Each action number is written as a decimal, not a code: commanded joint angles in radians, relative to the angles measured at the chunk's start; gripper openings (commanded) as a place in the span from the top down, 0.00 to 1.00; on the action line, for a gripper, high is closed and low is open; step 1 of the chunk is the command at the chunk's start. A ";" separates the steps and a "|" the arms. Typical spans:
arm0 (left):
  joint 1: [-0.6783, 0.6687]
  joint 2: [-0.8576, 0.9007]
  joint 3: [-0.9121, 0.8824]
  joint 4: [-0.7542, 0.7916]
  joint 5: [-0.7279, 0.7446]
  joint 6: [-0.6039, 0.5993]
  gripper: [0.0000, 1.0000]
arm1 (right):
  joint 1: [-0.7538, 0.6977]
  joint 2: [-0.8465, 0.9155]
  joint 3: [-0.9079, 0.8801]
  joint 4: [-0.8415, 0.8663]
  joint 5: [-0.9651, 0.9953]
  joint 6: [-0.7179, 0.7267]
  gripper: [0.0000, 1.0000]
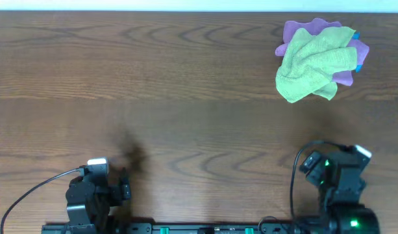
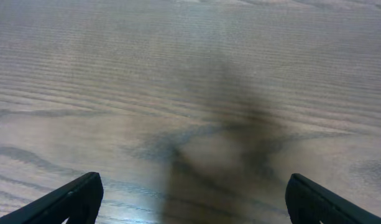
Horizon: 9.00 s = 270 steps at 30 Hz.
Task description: Fold the cloth
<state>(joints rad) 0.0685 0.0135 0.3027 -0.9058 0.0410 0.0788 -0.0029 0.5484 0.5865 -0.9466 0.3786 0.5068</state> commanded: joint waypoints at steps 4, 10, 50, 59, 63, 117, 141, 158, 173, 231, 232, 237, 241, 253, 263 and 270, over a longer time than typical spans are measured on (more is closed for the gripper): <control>0.000 -0.009 -0.013 -0.054 -0.015 0.011 0.05 | -0.009 0.168 0.274 -0.099 -0.031 -0.007 0.01; 0.000 -0.009 -0.013 -0.054 -0.015 0.011 0.05 | -0.009 0.313 0.515 -0.180 -0.031 -0.008 0.01; 0.000 -0.009 -0.013 -0.054 -0.015 0.011 0.05 | -0.077 1.338 1.106 0.282 -0.119 -0.435 0.01; 0.000 -0.009 -0.013 -0.054 -0.015 0.011 0.05 | -0.124 1.479 1.106 0.412 -0.192 -0.389 0.01; 0.000 -0.009 -0.013 -0.054 -0.015 0.011 0.05 | -0.144 1.532 1.106 0.429 -0.243 -0.352 0.01; 0.000 -0.009 -0.013 -0.054 -0.015 0.011 0.05 | 0.337 1.096 1.110 -0.206 -0.340 -0.392 0.99; 0.000 -0.009 -0.013 -0.054 -0.015 0.011 0.05 | 0.645 1.282 1.110 0.214 -0.116 -0.411 0.09; 0.000 -0.009 -0.013 -0.054 -0.015 0.011 0.05 | 0.570 1.295 1.113 0.015 -0.242 -0.336 0.01; 0.000 -0.009 -0.013 -0.054 -0.015 0.011 0.05 | 0.296 1.319 0.985 -0.031 -0.669 -0.276 0.01; 0.000 1.007 0.319 0.802 0.662 -0.611 0.05 | 0.372 1.319 0.896 -0.030 -0.644 -0.448 0.05; 0.000 1.040 0.319 0.832 0.659 -0.656 0.05 | 0.372 1.319 0.896 -0.031 -0.644 -0.448 0.05; -0.003 1.241 0.319 0.974 0.671 -0.912 0.05 | 0.370 1.319 0.896 -0.033 -0.644 -0.448 0.05; -0.016 1.385 0.319 1.102 0.723 -1.011 0.05 | 0.370 1.319 0.896 -0.034 -0.644 -0.447 0.06; -0.111 1.621 0.319 1.251 0.731 -1.162 0.05 | 0.370 1.319 0.896 -0.034 -0.644 -0.431 0.07; -0.165 1.699 0.319 1.298 0.647 -1.217 0.02 | 0.370 1.319 0.896 -0.041 -0.644 -0.410 0.08; -0.206 1.728 0.319 1.315 0.583 -1.255 0.19 | 0.370 1.319 0.896 -0.042 -0.644 -0.406 0.09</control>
<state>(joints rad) -0.1211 1.7210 0.6086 0.4053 0.6689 -1.1610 0.3740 1.8595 1.4830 -0.9867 -0.2684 0.0872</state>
